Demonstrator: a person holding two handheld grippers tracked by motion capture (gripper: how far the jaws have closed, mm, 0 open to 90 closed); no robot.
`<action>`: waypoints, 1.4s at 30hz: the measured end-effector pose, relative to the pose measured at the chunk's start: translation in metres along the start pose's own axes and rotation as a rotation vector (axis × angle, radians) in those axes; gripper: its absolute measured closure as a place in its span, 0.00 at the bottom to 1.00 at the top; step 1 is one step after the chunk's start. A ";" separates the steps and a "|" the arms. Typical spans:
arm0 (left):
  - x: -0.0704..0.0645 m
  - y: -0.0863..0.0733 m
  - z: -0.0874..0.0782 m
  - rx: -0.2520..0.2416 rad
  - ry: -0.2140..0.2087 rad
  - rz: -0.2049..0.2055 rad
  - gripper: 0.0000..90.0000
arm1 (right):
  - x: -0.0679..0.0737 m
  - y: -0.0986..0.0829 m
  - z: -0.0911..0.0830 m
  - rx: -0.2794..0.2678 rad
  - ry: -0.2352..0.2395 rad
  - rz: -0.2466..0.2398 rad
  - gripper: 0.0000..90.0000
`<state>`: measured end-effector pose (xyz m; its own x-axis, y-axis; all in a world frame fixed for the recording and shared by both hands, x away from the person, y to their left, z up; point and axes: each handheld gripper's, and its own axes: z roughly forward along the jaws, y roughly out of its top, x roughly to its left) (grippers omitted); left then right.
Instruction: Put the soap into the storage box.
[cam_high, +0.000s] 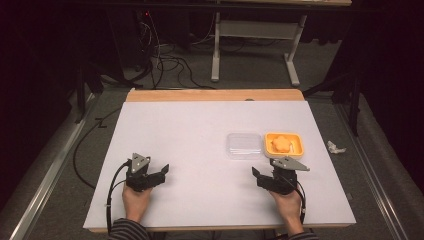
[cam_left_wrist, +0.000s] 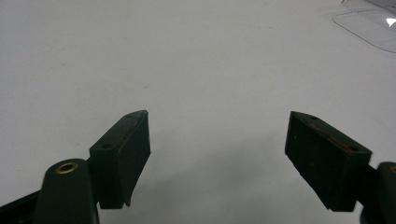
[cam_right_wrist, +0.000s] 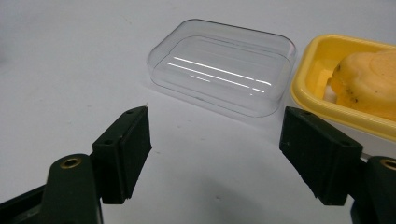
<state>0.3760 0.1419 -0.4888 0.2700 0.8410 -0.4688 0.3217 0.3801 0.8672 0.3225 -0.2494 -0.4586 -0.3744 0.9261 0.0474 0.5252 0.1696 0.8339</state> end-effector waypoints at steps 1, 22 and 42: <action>0.000 0.000 0.000 0.000 0.000 0.000 0.25 | 0.001 0.000 0.001 0.004 0.003 -0.003 0.28; 0.000 0.000 0.000 -0.001 -0.001 -0.001 0.25 | 0.007 -0.006 0.021 0.080 -0.027 -0.042 0.29; 0.000 0.000 0.000 -0.001 0.000 0.000 0.25 | 0.011 -0.009 0.027 0.103 -0.055 -0.078 0.29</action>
<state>0.3758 0.1419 -0.4888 0.2701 0.8411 -0.4687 0.3205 0.3804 0.8675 0.3339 -0.2316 -0.4804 -0.3762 0.9253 -0.0482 0.5724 0.2730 0.7732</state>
